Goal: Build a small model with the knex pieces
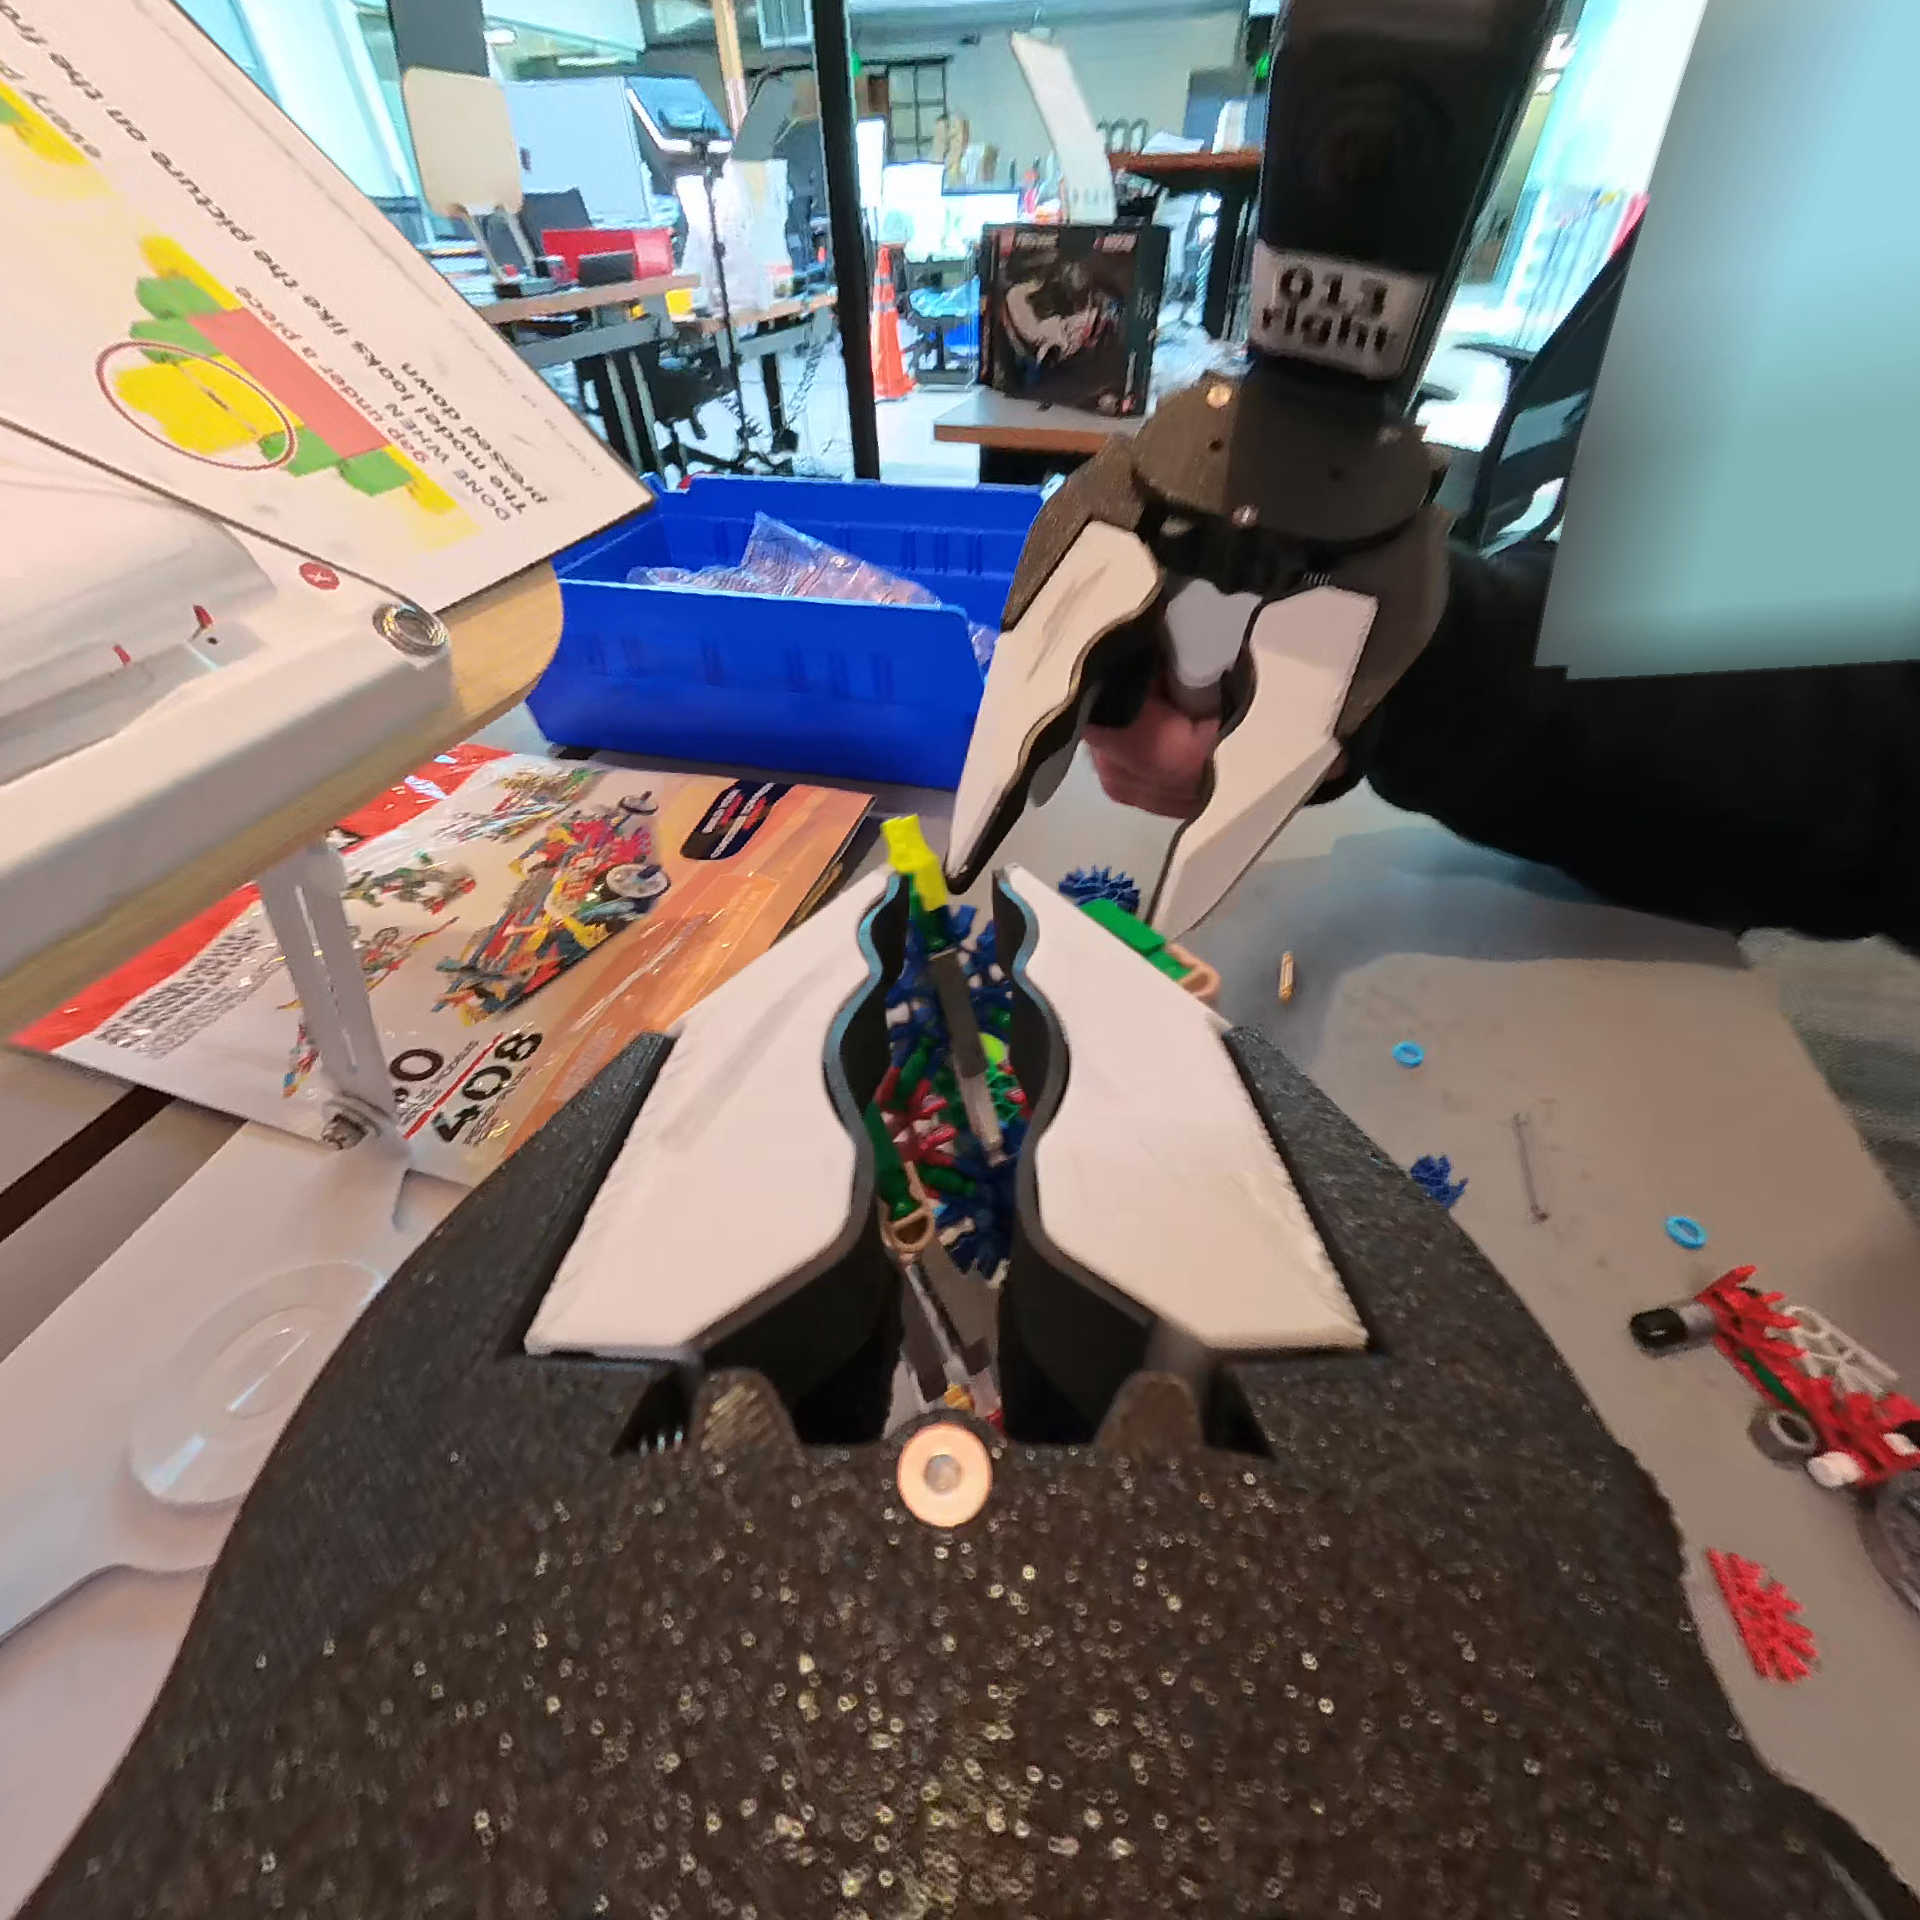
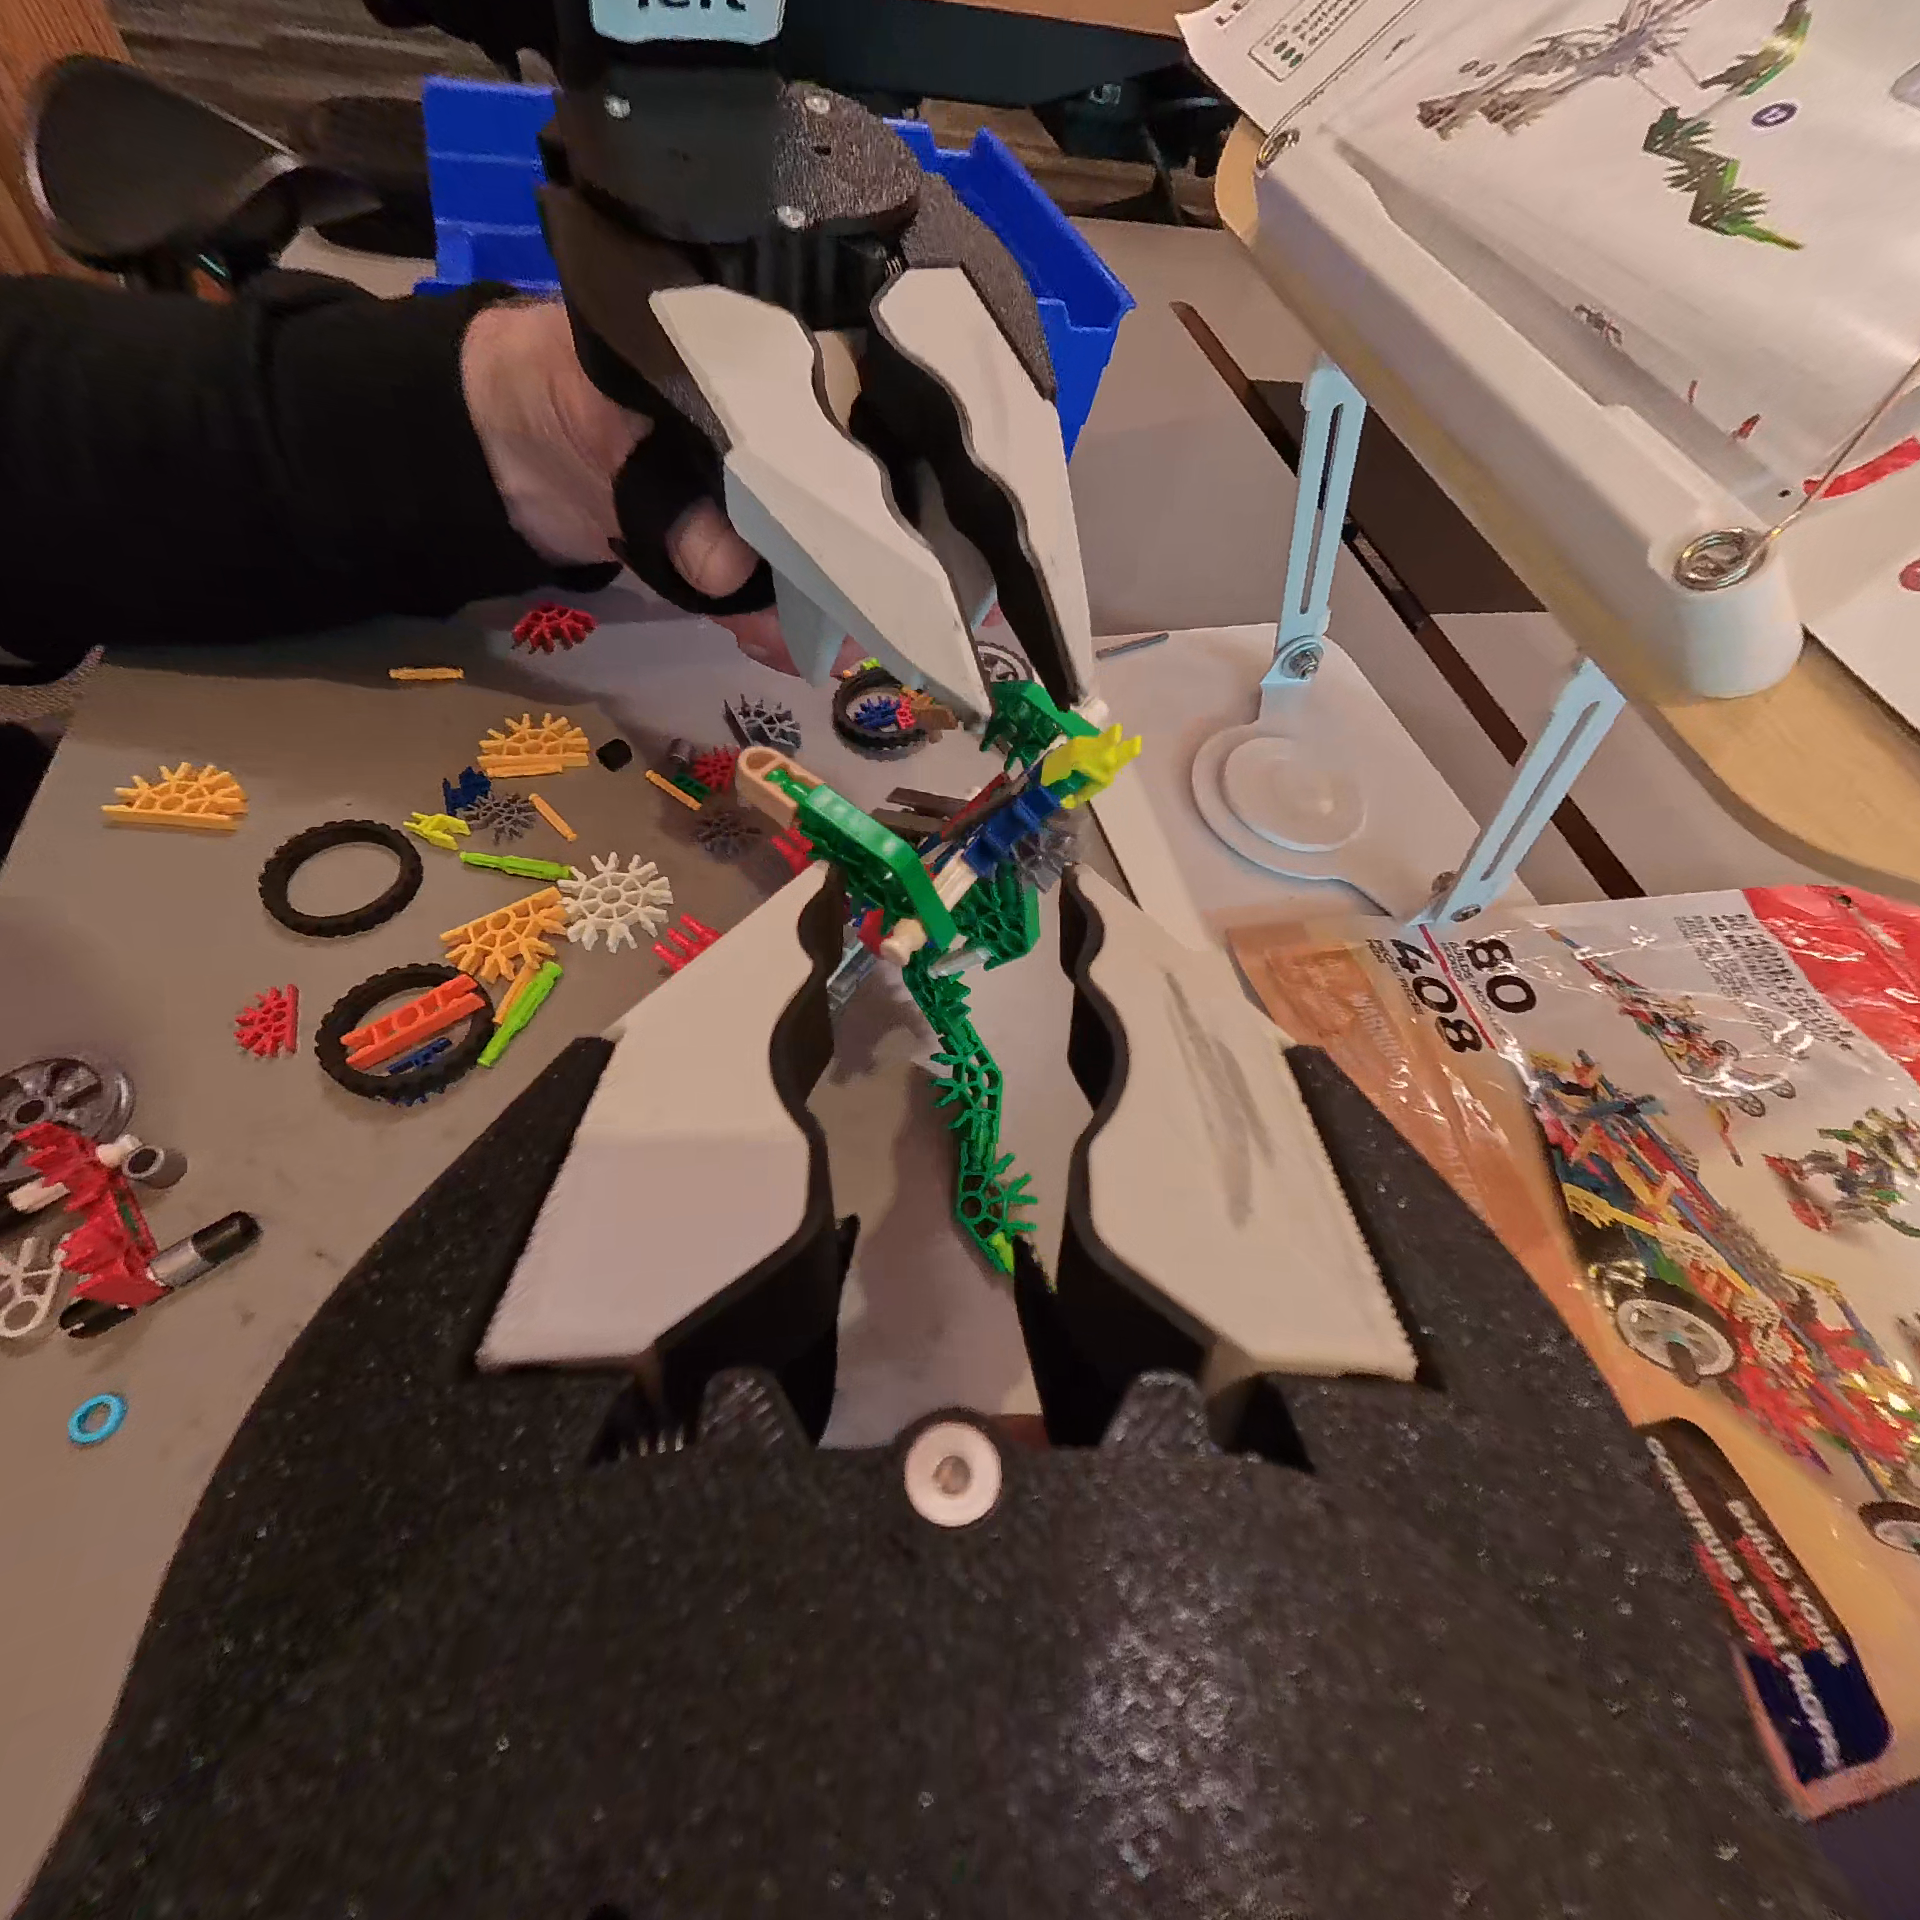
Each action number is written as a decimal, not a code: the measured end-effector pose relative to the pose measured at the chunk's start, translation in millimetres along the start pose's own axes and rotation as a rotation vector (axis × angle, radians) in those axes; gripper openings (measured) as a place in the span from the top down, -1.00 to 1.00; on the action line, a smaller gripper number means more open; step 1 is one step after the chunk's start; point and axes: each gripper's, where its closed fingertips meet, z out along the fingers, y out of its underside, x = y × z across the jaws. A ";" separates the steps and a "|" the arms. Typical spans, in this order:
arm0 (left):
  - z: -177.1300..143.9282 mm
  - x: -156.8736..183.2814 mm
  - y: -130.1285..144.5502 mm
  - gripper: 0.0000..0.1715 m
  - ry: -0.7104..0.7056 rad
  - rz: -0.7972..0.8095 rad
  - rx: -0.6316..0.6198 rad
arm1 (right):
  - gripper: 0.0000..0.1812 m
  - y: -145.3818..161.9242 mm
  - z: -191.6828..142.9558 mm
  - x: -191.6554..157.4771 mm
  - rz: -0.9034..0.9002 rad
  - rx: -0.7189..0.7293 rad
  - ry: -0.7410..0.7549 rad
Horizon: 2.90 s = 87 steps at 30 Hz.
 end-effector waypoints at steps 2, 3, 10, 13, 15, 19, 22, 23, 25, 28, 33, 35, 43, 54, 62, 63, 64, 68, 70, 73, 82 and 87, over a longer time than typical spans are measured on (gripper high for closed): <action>1.6 0.2 2.9 0.86 -0.006 0.009 -0.015 | 0.55 -2.0 0.2 -2.6 0.033 0.019 -0.032; 2.6 1.0 4.0 0.86 -0.005 0.009 -0.023 | 0.55 -1.9 0.8 -4.0 0.042 0.021 -0.044; 6.8 1.1 7.2 0.87 -0.013 0.013 -0.035 | 0.55 -10.5 -5.5 -0.1 0.108 0.099 -0.076; 9.8 1.2 7.4 0.87 -0.020 0.008 -0.032 | 0.56 -18.4 -12.7 15.2 0.218 0.200 -0.079; 11.5 1.2 7.6 0.87 -0.029 0.014 -0.033 | 0.58 -19.6 -12.9 25.5 0.280 0.247 -0.066; 12.6 1.4 6.7 0.88 -0.034 0.014 -0.026 | 0.68 -12.1 1.1 27.5 0.297 0.237 -0.058; 11.7 -2.0 8.1 0.95 -0.048 0.011 -0.030 | 0.74 -12.5 6.1 28.1 0.304 0.255 -0.053; 11.5 -1.8 7.5 0.95 -0.041 0.001 -0.023 | 0.74 -13.0 6.1 28.0 0.310 0.261 -0.061; 11.6 -1.1 7.0 0.96 -0.032 -0.009 -0.015 | 0.75 -13.1 5.7 27.4 0.321 0.273 -0.077; 11.9 -0.2 7.6 0.97 -0.020 -0.019 -0.013 | 0.77 -13.1 6.5 25.8 0.350 0.291 -0.113; 10.6 -2.1 8.6 1.00 -0.001 -0.059 0.003 | 0.89 -15.3 9.7 22.9 0.380 0.317 -0.147; 10.3 -2.4 8.5 1.00 0.005 -0.068 0.009 | 0.89 -15.4 9.7 22.5 0.381 0.319 -0.151; 10.3 -5.6 10.7 0.96 -0.009 -0.058 0.006 | 0.89 -13.6 10.8 25.2 0.346 0.282 -0.085; 9.8 -7.4 20.2 0.73 -0.040 0.042 -0.054 | 0.89 -11.8 13.0 27.3 0.331 0.192 0.007; 15.7 -5.4 26.0 0.63 -0.085 0.131 -0.095 | 0.88 -8.3 14.0 32.7 0.354 0.157 0.056; 16.2 -5.9 26.3 0.63 -0.093 0.138 -0.098 | 0.89 -8.0 14.0 33.1 0.355 0.154 0.060; 16.4 -6.2 26.3 0.63 -0.099 0.142 -0.101 | 0.88 -7.8 14.1 33.5 0.355 0.150 0.065; 18.3 -8.1 26.3 0.59 -0.127 0.144 -0.101 | 0.89 -6.8 13.5 35.1 0.357 0.138 0.081; 20.4 -8.8 26.3 0.59 -0.141 0.140 -0.098 | 0.89 -5.7 12.7 36.8 0.361 0.128 0.093; 24.7 -8.6 28.3 0.59 -0.168 0.165 -0.117 | 0.88 -3.1 11.5 39.8 0.357 0.105 0.120; 26.2 -14.3 32.6 0.40 -0.237 0.201 -0.170 | 0.78 -1.9 10.4 41.8 0.371 0.113 0.119; 11.9 -20.1 26.2 0.32 -0.220 0.182 -0.151 | 0.57 -7.3 3.5 40.5 0.362 0.132 0.093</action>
